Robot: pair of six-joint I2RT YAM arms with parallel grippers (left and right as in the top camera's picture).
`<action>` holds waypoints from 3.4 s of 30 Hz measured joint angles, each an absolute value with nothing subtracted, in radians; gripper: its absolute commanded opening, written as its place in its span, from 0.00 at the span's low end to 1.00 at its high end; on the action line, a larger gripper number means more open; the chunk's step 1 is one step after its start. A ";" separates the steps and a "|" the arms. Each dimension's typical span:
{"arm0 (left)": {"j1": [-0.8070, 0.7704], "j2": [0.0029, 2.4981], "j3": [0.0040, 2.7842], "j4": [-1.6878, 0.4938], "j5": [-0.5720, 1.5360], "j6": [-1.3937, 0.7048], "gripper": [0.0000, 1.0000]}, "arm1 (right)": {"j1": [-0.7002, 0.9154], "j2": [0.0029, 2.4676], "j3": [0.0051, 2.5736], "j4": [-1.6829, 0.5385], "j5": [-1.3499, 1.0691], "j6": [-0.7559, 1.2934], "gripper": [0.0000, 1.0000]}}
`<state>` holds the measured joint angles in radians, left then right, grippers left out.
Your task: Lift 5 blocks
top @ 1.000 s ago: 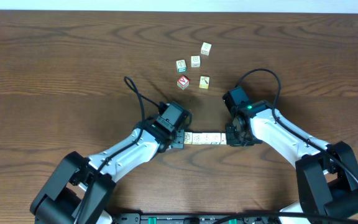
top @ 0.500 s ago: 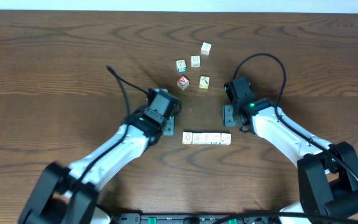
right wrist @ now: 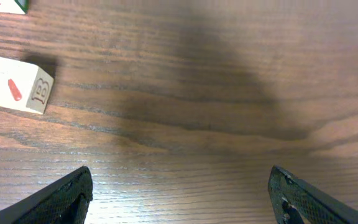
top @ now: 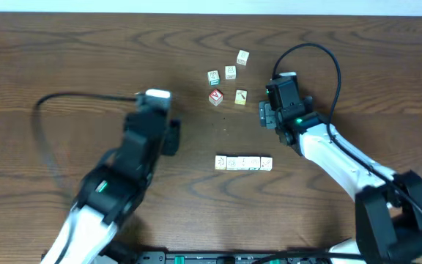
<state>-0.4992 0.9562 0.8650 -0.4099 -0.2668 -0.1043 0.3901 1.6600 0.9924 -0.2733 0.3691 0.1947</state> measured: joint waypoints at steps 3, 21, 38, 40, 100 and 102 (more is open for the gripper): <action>-0.499 0.814 0.867 -0.455 -0.318 -0.076 0.65 | 0.390 1.560 0.994 -0.293 0.375 0.147 0.90; -0.498 0.011 0.899 -0.870 -0.535 -0.089 0.77 | 0.390 0.704 1.025 -0.849 0.387 0.157 0.93; -0.498 0.018 0.945 -1.121 -0.582 -0.101 0.78 | 0.390 0.346 1.027 -1.209 0.428 0.260 0.99; -0.498 0.018 0.945 -1.138 -0.583 -0.101 0.78 | 0.390 0.346 1.027 -1.252 0.432 0.260 0.99; -0.497 0.020 0.946 -1.178 -0.583 -0.101 0.78 | -0.022 0.013 0.136 -0.332 0.157 0.183 0.99; -0.497 0.020 0.946 -1.177 -0.583 -0.101 0.78 | -0.023 0.016 0.104 -0.332 0.157 0.177 0.99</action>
